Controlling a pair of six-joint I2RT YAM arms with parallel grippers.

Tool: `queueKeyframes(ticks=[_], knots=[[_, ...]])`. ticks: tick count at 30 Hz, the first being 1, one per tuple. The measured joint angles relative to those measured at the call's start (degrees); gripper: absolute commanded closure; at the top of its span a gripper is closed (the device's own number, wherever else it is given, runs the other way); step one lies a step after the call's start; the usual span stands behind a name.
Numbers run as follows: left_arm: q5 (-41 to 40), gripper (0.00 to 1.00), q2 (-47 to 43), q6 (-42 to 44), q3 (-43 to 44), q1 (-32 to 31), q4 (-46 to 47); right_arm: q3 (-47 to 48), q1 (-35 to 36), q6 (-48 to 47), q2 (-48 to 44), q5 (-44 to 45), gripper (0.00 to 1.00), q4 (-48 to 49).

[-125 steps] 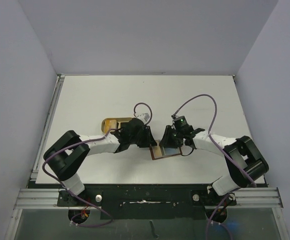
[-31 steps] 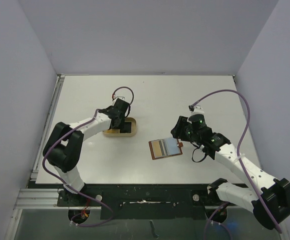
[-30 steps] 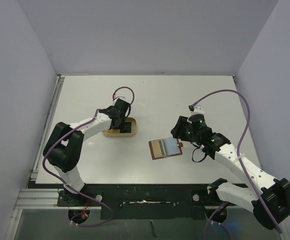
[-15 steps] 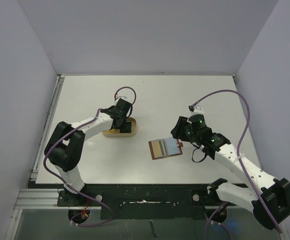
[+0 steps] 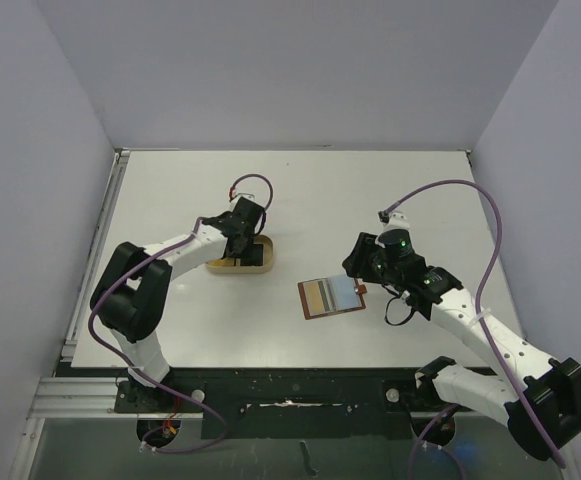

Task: Put the credit cards into the card holder
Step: Pick up the credit card from the storage box.

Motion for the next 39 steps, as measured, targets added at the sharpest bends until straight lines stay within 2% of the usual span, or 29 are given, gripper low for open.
queueKeyframes(ticks=[25,39], knots=[[-6.3,0.55,0.3,1.7,0.7,-0.9,-2.8,-0.6,0.0,-0.2,0.0,-0.2,0.54,0.6],[-7.6,0.68,1.8,1.7,0.6,-2.3,-2.6,-0.7,0.0,-0.2,0.0,-0.2,0.54,0.9]])
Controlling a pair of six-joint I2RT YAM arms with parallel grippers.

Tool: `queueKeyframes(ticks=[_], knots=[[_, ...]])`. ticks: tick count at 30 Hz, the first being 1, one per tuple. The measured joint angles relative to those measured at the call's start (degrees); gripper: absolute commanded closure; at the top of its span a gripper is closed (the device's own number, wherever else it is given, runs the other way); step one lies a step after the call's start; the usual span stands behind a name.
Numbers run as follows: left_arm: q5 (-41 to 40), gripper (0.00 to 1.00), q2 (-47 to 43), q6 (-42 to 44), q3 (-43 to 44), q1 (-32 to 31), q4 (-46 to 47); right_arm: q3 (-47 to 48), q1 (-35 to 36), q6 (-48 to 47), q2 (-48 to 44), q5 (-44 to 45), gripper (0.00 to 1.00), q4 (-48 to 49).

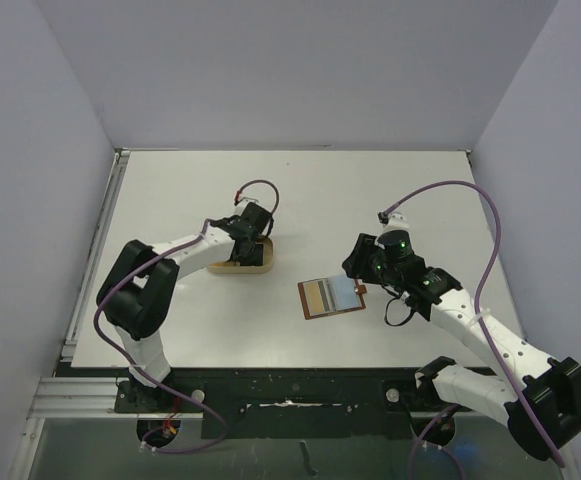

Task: Put the credit cards into the card holder
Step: Pick up the credit card from the storage box.

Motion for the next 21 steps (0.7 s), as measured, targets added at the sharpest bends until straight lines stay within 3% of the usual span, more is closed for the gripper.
queueKeyframes(ticks=[6,16,21], knots=[[-0.5,0.76,0.0,0.0,0.0,-1.6,0.0,-0.1,0.0,0.0,0.0,0.0,0.54,0.2],[-1.2,1.00,0.3,-0.2,2.4,-3.8,-2.1,-0.9,0.0,0.0,0.1,-0.2,0.54,0.5],[-2.3,1.00,0.2,-0.2,4.6,-4.9,-3.8,-1.8,0.0,0.0,0.1,-0.2,0.54,0.8]])
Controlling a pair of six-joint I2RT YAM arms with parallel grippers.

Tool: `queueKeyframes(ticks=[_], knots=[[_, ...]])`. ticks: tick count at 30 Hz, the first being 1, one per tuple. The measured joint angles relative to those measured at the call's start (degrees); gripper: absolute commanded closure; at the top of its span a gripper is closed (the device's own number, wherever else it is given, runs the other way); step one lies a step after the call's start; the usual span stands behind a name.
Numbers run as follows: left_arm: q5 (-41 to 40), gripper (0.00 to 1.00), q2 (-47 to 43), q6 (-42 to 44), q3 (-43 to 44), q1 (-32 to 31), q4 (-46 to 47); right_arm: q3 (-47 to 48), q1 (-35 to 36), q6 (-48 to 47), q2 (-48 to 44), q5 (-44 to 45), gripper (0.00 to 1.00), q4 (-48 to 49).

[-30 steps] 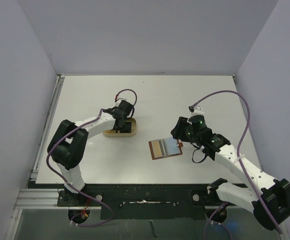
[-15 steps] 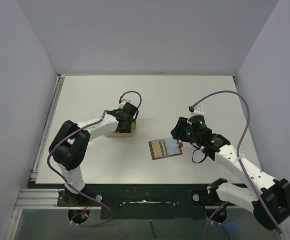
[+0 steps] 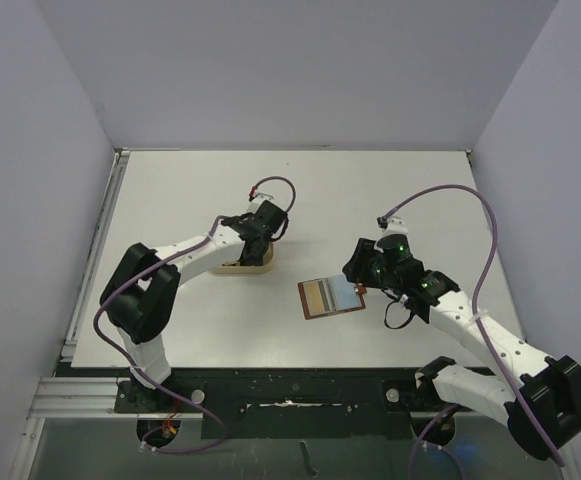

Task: Put the credit cards into the card holder
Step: Pick up the credit card from the storage box.

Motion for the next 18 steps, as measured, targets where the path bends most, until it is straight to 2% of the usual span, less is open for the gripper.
queueKeyframes(ticks=[11,18], knots=[[0.6,1.00,-6.0,-1.4,0.7,-0.3,-1.5,-1.0,0.0,0.2,0.0,0.0,0.54,0.0],[6.8,1.00,-12.2,-3.9,-0.8,-0.3,-0.8,-1.0,0.0,0.3,1.3,0.2,0.54,0.0]])
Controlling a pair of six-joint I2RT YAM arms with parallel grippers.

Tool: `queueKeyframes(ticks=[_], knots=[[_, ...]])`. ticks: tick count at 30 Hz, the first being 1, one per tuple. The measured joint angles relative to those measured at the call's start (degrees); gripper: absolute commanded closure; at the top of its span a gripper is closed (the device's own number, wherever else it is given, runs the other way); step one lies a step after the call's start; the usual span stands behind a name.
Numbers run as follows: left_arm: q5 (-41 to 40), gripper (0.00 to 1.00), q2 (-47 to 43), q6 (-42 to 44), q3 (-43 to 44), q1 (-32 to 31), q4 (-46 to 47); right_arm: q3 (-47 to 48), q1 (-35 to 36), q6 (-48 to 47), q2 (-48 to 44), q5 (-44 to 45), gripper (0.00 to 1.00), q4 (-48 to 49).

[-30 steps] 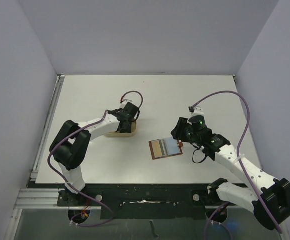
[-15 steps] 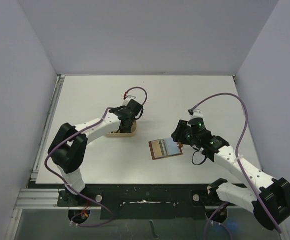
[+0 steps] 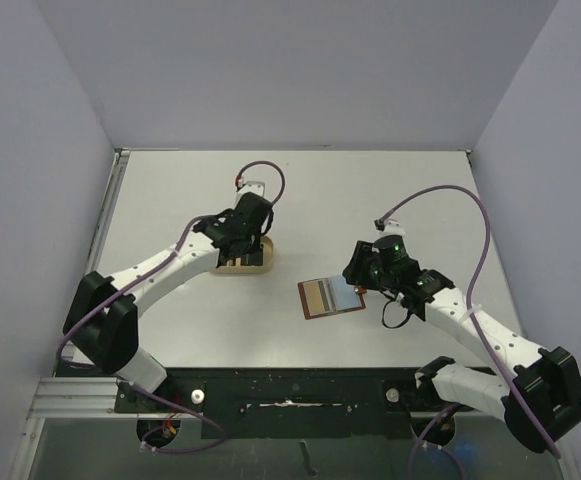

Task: Put the credit cards into the card holder
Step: Pick up the credit card from the storage box.

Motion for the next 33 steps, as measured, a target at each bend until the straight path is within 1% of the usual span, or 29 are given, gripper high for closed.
queueKeyframes(ticks=[3,8,14,17,23,29,33], knots=[[5.7,1.00,-4.1,-2.0,-2.8,0.4,2.4,0.0,-0.4,-0.3,2.3,0.3,0.54,0.0],[16.9,1.00,-9.0,-6.5,-8.6,1.3,8.5,0.0,-3.3,-1.2,7.0,-0.2,0.54,0.0],[28.2,1.00,-10.2,-14.1,-16.1,1.4,18.6,-0.1,-5.1,-1.9,11.2,-1.7,0.54,0.1],[32.5,1.00,-10.2,-18.4,-20.0,1.3,23.3,-0.7,-5.2,-1.9,13.1,-2.2,0.56,0.7],[37.3,1.00,-10.2,-25.0,-24.8,1.3,31.2,-2.7,-4.6,-1.3,15.5,-3.2,0.61,1.4],[38.9,1.00,-10.2,-29.2,-26.5,1.1,35.6,-3.6,-2.1,1.0,15.7,-3.9,0.67,2.6],[39.2,1.00,-9.9,-30.7,-27.5,0.9,37.7,-4.2,0.3,3.1,15.7,-4.2,0.69,3.6]])
